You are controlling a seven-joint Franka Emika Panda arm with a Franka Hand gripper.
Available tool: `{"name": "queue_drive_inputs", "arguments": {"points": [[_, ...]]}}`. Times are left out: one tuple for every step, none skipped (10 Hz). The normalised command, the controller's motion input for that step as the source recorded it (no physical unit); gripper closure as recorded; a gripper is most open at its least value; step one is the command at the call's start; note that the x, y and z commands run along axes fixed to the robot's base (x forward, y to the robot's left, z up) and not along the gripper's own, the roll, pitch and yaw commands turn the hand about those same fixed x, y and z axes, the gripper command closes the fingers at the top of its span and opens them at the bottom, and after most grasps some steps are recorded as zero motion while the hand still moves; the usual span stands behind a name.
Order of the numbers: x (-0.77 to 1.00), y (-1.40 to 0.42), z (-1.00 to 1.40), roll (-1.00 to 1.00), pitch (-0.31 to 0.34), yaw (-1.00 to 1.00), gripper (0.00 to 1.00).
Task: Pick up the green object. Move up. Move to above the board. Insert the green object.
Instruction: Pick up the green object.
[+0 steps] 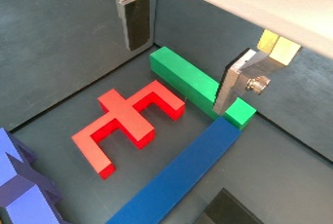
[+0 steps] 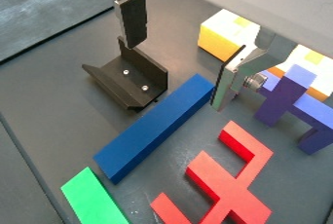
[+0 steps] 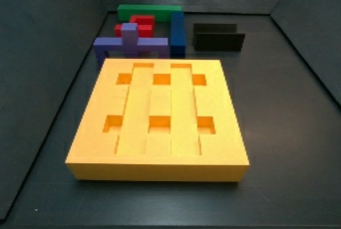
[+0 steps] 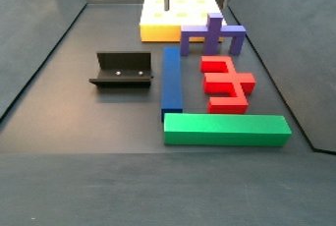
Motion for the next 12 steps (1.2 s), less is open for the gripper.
{"name": "queue_drive_inputs", "arguments": {"points": [[0.00,0.00,-0.01,0.00,-0.043,0.00,0.00],[0.00,0.00,-0.03,0.00,-0.014,0.00,0.00],[0.00,0.28,-0.15,-0.03,0.000,0.00,0.00],[0.00,0.67,-0.31,-0.07,0.041,0.00,0.00],[0.00,0.47,-0.29,-0.12,0.033,-0.45,0.00],[-0.01,0.37,-0.20,-0.15,0.000,-0.52,0.00],[-0.32,0.15,0.00,-0.14,-0.146,-0.59,0.00],[-0.26,0.12,0.00,-0.17,-0.171,-0.60,0.00],[-0.23,0.11,0.00,-0.19,-0.193,-0.60,0.00],[-0.23,0.10,0.00,-0.19,-0.191,-0.61,0.00],[-0.18,0.06,0.00,-0.19,-0.197,-0.65,0.00],[-0.19,0.07,0.00,-0.17,-0.189,-0.66,0.00]]}}
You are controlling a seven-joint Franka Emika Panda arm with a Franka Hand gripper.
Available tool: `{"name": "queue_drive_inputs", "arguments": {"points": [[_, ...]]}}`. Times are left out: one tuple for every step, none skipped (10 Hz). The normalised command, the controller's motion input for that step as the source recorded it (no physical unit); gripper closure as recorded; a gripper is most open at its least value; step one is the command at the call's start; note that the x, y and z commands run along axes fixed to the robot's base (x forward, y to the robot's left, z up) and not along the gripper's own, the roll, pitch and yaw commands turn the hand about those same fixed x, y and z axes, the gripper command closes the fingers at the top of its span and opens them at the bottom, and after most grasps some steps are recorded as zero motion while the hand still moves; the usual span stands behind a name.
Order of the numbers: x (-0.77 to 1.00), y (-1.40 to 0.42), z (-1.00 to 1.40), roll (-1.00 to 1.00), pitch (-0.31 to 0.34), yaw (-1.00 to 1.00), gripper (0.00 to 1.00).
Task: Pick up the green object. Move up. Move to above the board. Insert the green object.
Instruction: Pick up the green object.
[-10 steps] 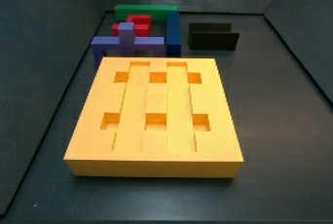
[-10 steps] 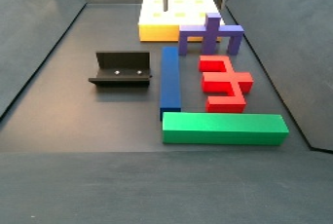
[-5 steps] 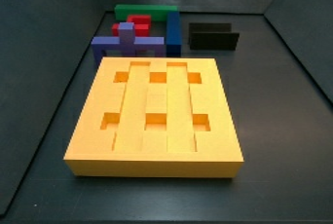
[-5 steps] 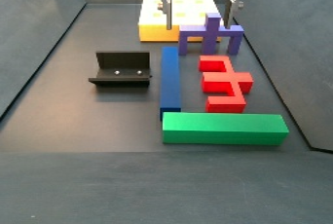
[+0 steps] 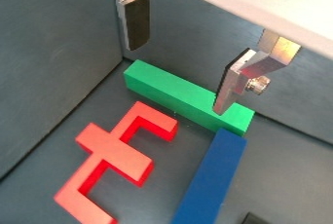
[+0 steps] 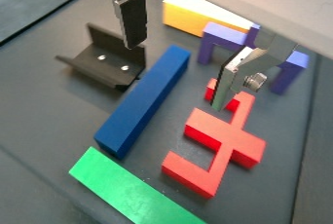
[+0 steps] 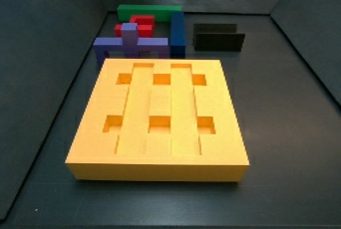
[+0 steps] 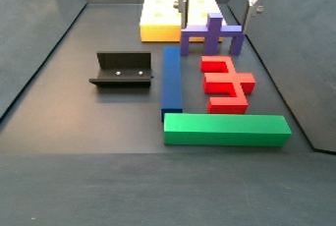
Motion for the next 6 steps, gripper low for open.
{"name": "queue_drive_inputs", "arguments": {"points": [[-0.22,0.08,0.00,-0.17,-0.186,-0.64,0.00],[-0.22,0.09,0.00,-0.12,-0.164,-0.67,0.00],[-0.16,0.11,0.00,-0.10,-0.140,-0.69,0.00],[-0.09,0.12,0.00,-0.10,-0.130,-0.70,0.00],[-0.05,0.13,0.00,-0.10,-0.130,-0.71,0.00],[0.00,0.15,0.00,-0.11,-0.133,-0.70,0.00]]}}
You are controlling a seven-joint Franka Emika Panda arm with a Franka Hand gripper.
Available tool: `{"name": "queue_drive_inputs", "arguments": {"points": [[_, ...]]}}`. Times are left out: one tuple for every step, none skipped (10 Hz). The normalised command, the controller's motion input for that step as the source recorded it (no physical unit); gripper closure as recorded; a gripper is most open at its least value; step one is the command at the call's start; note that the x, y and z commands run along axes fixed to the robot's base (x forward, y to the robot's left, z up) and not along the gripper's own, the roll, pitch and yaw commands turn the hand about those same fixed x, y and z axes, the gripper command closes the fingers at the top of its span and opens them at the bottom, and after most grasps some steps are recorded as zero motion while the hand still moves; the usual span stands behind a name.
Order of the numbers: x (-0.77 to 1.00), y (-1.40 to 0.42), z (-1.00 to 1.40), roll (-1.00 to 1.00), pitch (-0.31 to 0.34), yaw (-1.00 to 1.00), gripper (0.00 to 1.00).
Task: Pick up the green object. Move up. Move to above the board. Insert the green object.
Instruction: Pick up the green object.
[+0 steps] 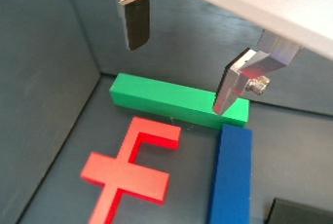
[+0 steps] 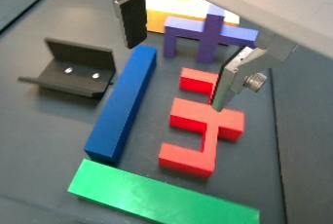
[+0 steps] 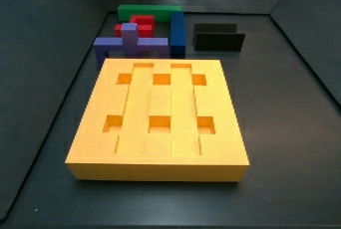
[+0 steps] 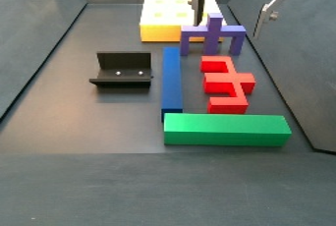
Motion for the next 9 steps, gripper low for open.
{"name": "queue_drive_inputs", "arguments": {"points": [[0.00,0.16,0.00,-0.12,-0.124,-0.69,0.00],[0.00,0.15,0.00,-0.12,-0.123,-0.71,0.00],[0.00,0.12,0.00,-0.09,-0.110,-0.76,0.00],[0.00,0.03,0.00,-0.03,-0.060,-0.74,0.00],[0.00,0.00,0.00,0.00,-0.056,-0.75,0.00],[0.00,0.02,0.00,0.00,-0.044,-0.75,0.00],[0.00,0.07,0.00,0.00,-0.019,-0.71,0.00],[0.00,0.08,0.00,0.00,-0.017,-0.70,0.00],[0.00,0.11,0.00,-0.01,-0.009,-0.70,0.00]]}}
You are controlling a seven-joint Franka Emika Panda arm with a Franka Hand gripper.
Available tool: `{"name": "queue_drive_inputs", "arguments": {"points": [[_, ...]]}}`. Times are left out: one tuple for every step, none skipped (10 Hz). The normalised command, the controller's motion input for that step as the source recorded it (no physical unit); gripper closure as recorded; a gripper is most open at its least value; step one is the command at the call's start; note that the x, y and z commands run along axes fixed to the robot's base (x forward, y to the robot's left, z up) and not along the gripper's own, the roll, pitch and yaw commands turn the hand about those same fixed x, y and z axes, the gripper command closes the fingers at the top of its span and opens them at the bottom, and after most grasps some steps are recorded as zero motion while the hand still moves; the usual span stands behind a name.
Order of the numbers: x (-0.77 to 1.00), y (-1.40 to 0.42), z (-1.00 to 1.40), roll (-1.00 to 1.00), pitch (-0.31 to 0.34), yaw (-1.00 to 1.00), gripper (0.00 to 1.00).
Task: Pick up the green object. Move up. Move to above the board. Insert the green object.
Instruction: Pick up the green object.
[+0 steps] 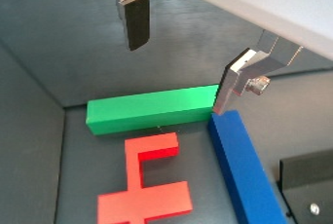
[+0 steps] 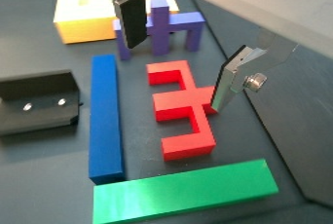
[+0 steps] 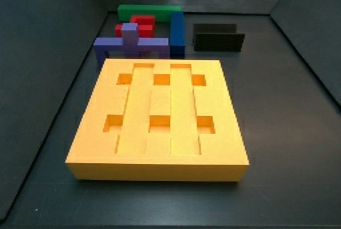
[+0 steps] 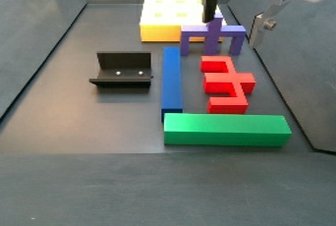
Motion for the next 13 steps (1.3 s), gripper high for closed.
{"name": "queue_drive_inputs", "arguments": {"points": [[0.00,0.13,0.00,-0.05,-0.003,-0.68,0.00],[0.06,0.13,-0.01,-0.04,-0.006,-0.74,0.00],[0.08,0.13,-0.02,-0.04,-0.006,-0.77,0.00],[0.11,0.16,-0.02,-0.04,0.000,-0.78,0.00],[0.10,0.21,-0.05,-0.01,0.000,-0.78,0.00],[0.00,0.29,-0.15,-0.03,0.000,-0.70,0.00],[0.00,0.26,-0.23,0.00,0.000,-0.76,0.00],[0.00,0.26,-0.27,-0.07,-0.073,-0.68,0.00],[-0.05,0.26,-0.35,-0.10,-0.146,-0.62,0.00],[-0.07,0.28,-0.39,-0.12,-0.179,-0.56,0.00],[-0.15,0.31,-0.47,-0.10,-0.216,-0.53,0.00],[-0.19,0.32,-0.54,-0.11,-0.253,-0.50,0.00],[-0.13,0.23,-0.37,-0.23,-0.297,-0.36,0.00]]}}
